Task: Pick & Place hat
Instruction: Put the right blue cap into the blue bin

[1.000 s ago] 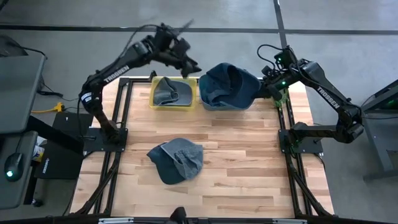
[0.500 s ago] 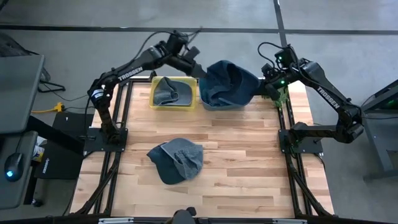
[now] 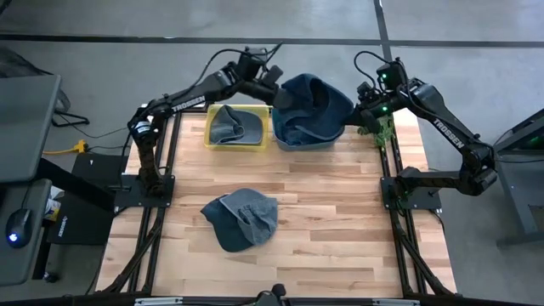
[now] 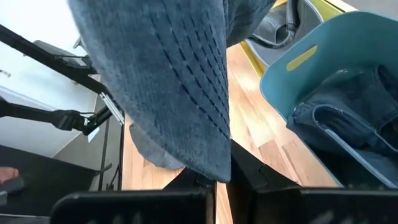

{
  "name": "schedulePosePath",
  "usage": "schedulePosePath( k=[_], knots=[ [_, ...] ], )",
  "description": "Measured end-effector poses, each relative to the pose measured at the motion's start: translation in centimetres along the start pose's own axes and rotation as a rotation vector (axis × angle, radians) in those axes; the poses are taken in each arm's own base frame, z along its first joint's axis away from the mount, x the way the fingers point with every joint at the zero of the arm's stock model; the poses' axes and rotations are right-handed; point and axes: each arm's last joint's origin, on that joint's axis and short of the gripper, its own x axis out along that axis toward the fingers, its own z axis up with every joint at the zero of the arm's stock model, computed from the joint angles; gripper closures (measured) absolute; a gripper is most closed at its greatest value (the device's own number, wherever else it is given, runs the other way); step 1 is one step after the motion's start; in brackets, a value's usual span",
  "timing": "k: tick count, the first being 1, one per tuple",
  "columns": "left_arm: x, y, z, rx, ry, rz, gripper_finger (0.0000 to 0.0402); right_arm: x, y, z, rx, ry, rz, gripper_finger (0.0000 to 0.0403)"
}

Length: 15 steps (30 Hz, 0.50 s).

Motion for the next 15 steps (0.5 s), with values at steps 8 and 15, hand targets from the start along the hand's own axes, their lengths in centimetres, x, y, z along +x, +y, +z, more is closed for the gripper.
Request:
schedulePosePath(
  k=[8, 15],
  knots=[
    [1.7, 0.2, 0.1, -0.026, -0.042, -0.036, 0.0181, 0.0, 0.0, -0.1, 0.011, 0.008, 0.004, 0.0396],
    [2.3, 0.5, -0.1, -0.038, -0.037, -0.044, 0.0282, 0.1, 0.0, -0.4, 0.036, 0.031, 0.005, 0.0396]
  ],
)
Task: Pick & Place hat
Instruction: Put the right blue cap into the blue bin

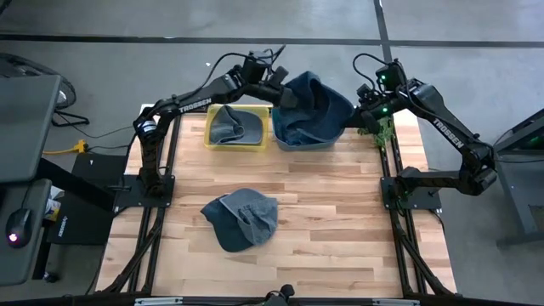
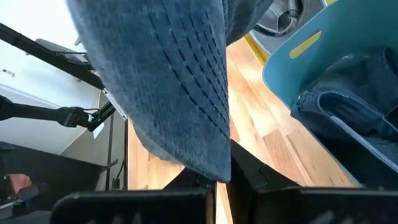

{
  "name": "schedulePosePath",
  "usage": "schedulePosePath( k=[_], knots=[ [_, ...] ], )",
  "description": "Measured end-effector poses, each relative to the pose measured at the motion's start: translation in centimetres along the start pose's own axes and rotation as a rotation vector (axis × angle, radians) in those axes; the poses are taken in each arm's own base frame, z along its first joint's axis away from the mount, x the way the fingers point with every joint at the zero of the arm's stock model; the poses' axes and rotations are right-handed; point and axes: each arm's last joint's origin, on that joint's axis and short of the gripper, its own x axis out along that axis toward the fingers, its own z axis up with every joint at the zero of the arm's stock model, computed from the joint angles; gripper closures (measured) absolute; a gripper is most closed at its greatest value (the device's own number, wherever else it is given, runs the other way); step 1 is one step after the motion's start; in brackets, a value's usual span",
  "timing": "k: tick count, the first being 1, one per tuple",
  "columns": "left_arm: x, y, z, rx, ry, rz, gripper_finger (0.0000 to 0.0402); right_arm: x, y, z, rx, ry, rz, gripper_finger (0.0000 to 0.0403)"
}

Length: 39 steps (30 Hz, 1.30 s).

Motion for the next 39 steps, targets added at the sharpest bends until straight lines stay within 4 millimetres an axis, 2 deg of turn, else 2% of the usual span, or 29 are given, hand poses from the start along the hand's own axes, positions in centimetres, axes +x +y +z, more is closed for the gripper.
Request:
schedulePosePath(
  k=[3, 5, 18, 30, 39],
  knots=[
    [-0.2, -0.4, 0.2, 0.02, -0.012, -0.017, 0.036, 0.0, 0.0, 0.0, 0.0, 0.001, 0.0, 0.0396],
    [-0.2, -0.4, 0.2, 0.034, -0.011, -0.016, 0.0389, 0.0, 0.0, 0.0, 0.0, 0.001, -0.006, 0.0394],
    [-0.1, -0.2, 0.2, 0.031, -0.023, 0.01, 0.04, 0.0, -0.3, -0.1, -0.011, 0.008, -0.098, 0.0368],
    [-0.2, -0.1, 0.4, -0.05, -0.085, 0.071, 0.0401, -2.7, -0.8, -1.9, 0.035, 0.07, -0.533, 0.0266],
    [2.9, 1.9, 0.7, -0.227, -0.165, -0.069, 0.0401, -4.0, 0.8, -2.9, 0.018, 0.029, -0.575, 0.0242]
  ],
)
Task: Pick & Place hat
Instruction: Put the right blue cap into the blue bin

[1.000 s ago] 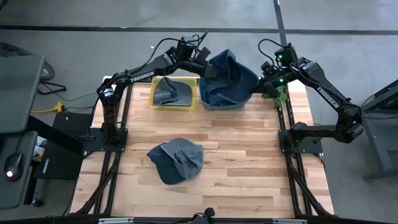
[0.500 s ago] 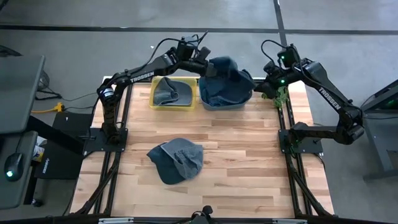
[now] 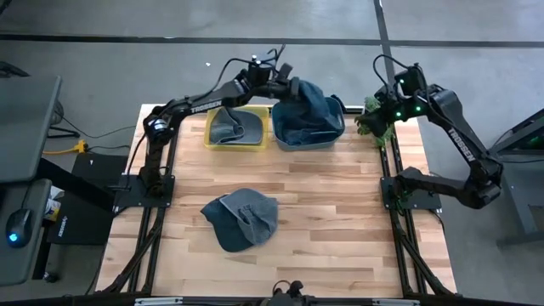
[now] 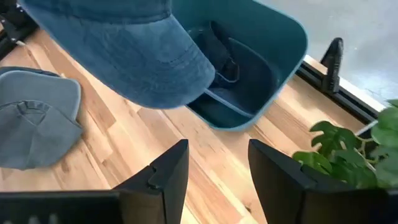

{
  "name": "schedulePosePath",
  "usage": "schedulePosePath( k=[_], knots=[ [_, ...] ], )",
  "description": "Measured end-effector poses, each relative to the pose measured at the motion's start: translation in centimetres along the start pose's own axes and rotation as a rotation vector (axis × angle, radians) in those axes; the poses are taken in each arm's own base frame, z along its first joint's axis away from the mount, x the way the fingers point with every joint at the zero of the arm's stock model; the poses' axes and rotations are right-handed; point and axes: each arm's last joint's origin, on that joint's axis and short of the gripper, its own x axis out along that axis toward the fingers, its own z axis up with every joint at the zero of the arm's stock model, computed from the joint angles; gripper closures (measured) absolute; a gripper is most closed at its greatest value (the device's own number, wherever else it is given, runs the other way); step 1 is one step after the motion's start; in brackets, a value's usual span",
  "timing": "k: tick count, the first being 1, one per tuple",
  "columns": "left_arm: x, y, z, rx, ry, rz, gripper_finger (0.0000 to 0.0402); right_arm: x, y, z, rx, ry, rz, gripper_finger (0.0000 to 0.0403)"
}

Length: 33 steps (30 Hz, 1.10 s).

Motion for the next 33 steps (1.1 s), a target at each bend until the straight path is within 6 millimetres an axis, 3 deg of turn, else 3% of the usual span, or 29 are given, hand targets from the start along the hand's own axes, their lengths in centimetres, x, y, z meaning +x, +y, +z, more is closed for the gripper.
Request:
schedulePosePath(
  k=[10, 15, 24, 33],
  knots=[
    [2.3, 2.0, 0.1, -0.234, -0.097, -0.129, 0.0401, -1.5, 0.9, -1.9, -0.139, 0.063, 0.006, 0.0242],
    [2.4, 2.1, 0.2, -0.248, -0.112, -0.128, 0.0402, -1.6, 1.3, -1.6, -0.256, 0.004, 0.009, 0.0242],
    [2.4, 2.1, 0.2, -0.234, -0.117, -0.123, 0.0402, 1.7, 2.7, -0.9, -0.608, -0.116, 0.031, 0.0242],
    [2.4, 2.1, 0.2, -0.227, -0.118, -0.123, 0.0401, 5.1, 3.6, -1.9, -0.693, -0.102, -0.065, 0.0242]
  ],
)
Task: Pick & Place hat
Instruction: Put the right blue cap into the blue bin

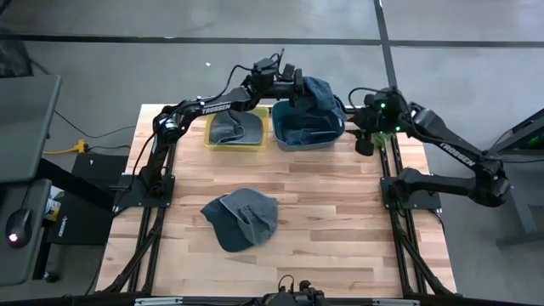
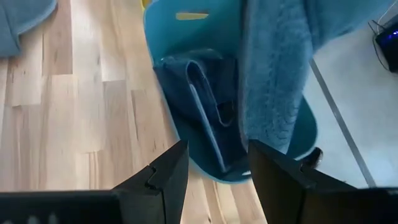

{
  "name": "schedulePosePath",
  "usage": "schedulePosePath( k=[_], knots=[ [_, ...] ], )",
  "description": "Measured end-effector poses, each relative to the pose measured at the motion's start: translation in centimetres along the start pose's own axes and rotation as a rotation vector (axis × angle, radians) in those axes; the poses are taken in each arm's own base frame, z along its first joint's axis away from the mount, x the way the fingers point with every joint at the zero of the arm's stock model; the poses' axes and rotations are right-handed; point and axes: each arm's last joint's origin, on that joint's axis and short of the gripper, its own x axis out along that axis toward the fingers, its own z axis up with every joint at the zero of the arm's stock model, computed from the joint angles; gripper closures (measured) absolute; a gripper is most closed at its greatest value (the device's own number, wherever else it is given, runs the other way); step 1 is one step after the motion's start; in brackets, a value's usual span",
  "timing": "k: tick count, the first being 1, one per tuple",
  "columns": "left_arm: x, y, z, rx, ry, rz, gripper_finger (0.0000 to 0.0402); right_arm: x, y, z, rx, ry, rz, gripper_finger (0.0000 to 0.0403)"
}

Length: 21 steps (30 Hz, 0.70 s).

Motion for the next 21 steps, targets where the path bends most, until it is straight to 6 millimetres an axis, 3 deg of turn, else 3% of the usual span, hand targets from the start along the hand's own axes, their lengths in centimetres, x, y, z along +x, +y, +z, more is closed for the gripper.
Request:
schedulePosePath(
  k=[6, 13, 21],
  knots=[
    [0.0, 0.0, 0.0, 0.004, 0.009, -0.002, 0.0401, 1.5, 0.7, -0.1, -0.038, 0.027, -0.148, 0.0242],
    [0.0, 0.0, -0.2, 0.004, 0.029, -0.008, 0.0401, 1.5, 0.7, 0.6, -0.031, 0.024, -0.307, 0.0242],
    [0.2, -0.1, -0.5, 0.007, 0.05, -0.014, 0.0401, 1.5, 0.7, 0.7, -0.021, 0.002, -0.289, 0.0242]
  ],
)
